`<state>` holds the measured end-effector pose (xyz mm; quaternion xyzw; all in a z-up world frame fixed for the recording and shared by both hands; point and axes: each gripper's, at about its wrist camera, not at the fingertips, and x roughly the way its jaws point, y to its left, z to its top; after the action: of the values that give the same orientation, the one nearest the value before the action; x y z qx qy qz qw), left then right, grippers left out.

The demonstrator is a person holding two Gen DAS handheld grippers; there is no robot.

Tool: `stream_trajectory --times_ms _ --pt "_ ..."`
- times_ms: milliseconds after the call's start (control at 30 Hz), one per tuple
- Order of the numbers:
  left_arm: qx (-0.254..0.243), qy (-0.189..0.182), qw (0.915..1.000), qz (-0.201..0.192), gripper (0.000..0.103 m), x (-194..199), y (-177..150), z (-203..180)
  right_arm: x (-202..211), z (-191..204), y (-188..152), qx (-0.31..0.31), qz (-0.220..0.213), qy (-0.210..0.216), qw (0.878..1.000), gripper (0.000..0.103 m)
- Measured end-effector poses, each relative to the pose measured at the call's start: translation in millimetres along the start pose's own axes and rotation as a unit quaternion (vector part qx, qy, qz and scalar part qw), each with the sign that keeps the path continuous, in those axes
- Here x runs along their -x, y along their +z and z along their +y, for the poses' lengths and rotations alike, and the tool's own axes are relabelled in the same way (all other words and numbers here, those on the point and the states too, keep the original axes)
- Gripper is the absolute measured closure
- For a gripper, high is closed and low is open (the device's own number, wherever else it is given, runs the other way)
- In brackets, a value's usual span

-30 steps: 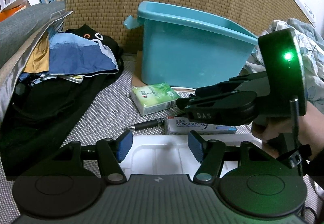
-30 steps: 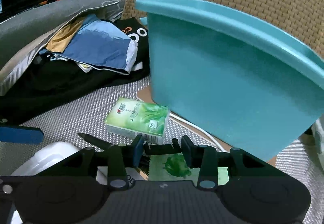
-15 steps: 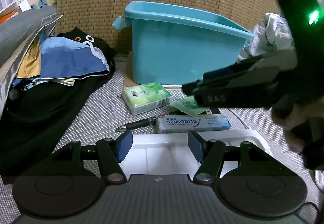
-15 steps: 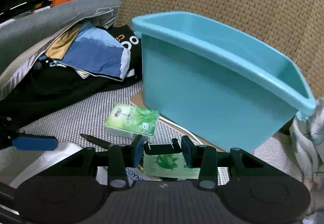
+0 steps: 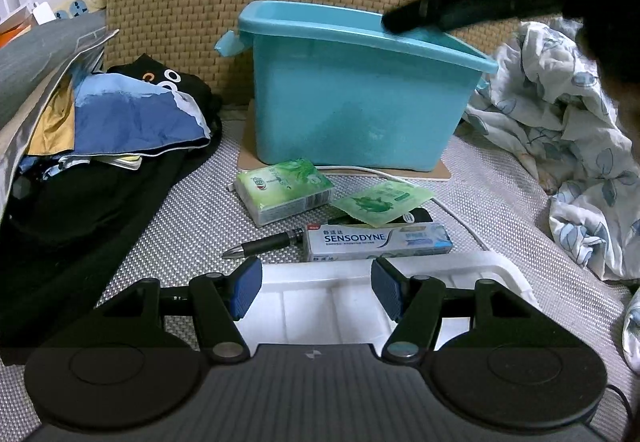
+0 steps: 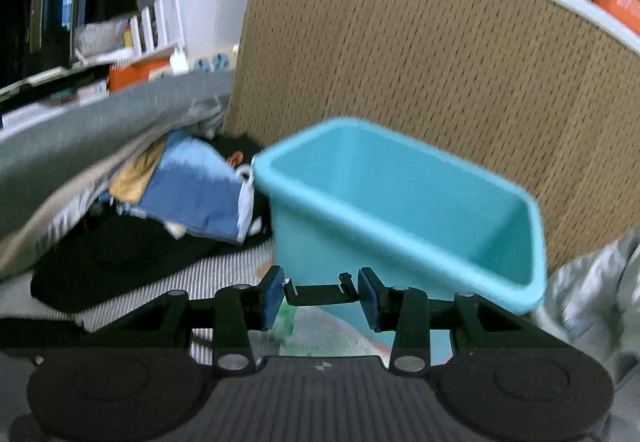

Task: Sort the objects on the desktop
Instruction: 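Lift the green pack with the right gripper and carry it over the teal bin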

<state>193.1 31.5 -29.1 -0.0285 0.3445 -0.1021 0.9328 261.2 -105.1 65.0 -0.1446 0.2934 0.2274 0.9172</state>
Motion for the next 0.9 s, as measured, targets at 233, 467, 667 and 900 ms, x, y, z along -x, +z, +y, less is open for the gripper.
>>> stream_trajectory --times_ms 233,467,667,900 --pt "0.006 -0.002 1.0 -0.002 0.039 1 1 1 7 -21 32 -0.037 -0.048 -0.055 0.997 0.059" --pt "0.013 -0.003 0.9999 -0.004 0.039 4 1 4 -14 -44 37 -0.101 -0.058 -0.106 0.988 0.059" --pt "0.014 -0.006 0.9999 -0.004 0.039 4 1 4 -37 -58 34 -0.148 -0.046 -0.125 0.98 0.059" --pt "0.021 -0.005 0.9998 -0.004 0.039 4 2 6 -59 -64 31 -0.15 -0.027 -0.135 0.979 0.059"
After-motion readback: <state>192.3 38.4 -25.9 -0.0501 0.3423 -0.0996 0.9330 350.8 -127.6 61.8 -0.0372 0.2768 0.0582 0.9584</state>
